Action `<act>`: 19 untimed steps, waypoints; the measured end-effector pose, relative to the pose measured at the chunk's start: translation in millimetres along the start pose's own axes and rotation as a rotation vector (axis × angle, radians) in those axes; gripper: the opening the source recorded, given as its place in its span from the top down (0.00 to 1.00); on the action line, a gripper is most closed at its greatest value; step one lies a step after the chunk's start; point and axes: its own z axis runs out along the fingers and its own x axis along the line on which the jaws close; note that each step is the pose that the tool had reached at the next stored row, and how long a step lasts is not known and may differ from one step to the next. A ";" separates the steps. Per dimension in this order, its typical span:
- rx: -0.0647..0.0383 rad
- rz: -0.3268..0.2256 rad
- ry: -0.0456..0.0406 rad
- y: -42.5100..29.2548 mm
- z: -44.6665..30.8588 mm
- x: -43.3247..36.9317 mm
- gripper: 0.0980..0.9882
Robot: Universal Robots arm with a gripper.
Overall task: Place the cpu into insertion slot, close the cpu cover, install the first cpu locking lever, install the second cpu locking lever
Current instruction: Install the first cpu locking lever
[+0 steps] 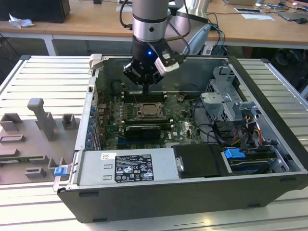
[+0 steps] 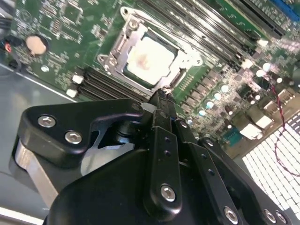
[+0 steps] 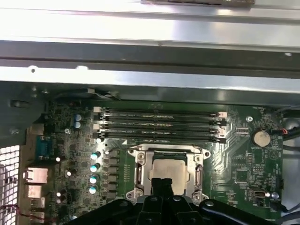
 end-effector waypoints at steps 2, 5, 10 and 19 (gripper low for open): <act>-0.003 -0.001 -0.0020 0.3 0.6 6.8 0.99; -0.004 -0.002 -0.0036 0.5 1.7 15.8 0.99; -0.008 -0.005 -0.0059 1.2 3.0 33.6 0.99; -0.009 -0.006 -0.0092 3.2 5.6 54.4 0.99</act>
